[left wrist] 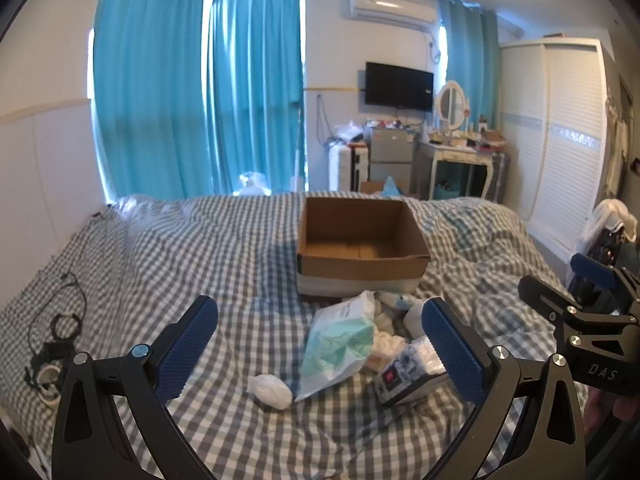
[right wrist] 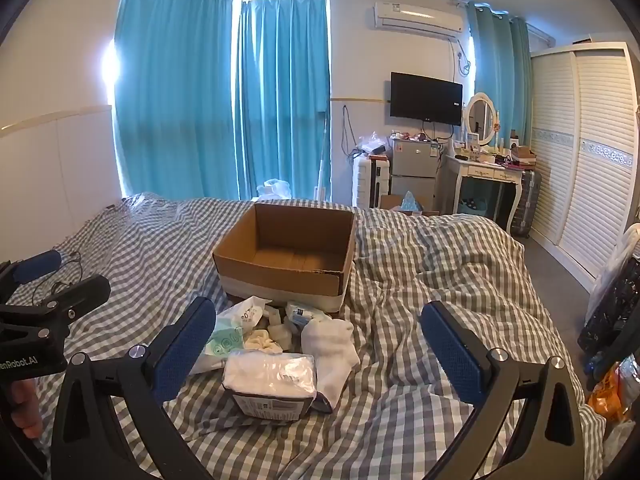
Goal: Organize soft objects
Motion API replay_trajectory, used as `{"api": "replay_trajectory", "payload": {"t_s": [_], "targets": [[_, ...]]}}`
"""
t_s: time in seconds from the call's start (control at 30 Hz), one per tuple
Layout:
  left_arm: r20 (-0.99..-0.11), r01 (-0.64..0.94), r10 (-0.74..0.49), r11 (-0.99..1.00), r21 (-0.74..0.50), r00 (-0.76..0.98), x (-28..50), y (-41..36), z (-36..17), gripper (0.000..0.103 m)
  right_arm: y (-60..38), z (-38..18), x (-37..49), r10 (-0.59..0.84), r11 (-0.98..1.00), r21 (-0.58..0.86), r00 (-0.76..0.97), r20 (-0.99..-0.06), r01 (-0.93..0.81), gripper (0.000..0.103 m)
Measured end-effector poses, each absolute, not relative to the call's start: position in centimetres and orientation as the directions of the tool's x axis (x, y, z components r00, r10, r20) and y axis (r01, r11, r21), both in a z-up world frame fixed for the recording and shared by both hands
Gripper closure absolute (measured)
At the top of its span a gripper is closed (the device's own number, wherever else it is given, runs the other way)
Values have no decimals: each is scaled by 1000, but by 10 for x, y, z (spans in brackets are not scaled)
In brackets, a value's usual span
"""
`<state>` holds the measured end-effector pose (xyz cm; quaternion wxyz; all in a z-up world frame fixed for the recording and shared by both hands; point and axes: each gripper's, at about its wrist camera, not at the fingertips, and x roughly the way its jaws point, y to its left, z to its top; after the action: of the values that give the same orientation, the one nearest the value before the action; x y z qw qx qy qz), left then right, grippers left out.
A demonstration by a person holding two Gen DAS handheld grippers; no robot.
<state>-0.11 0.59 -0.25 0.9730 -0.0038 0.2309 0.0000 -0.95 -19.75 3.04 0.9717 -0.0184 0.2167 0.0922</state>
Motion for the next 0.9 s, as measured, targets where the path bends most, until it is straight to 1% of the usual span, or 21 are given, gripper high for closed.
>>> {"api": "replay_trajectory", "payload": {"t_s": [0.4, 0.9], "targets": [[-451, -4, 3, 1000, 0, 892, -1, 6, -5, 0, -197, 30, -10, 171, 982, 3, 888, -427, -188, 0], [-454, -8, 7, 1000, -2, 891, 2, 9, 6, 0, -195, 30, -11, 171, 982, 1, 887, -429, -189, 0]]}}
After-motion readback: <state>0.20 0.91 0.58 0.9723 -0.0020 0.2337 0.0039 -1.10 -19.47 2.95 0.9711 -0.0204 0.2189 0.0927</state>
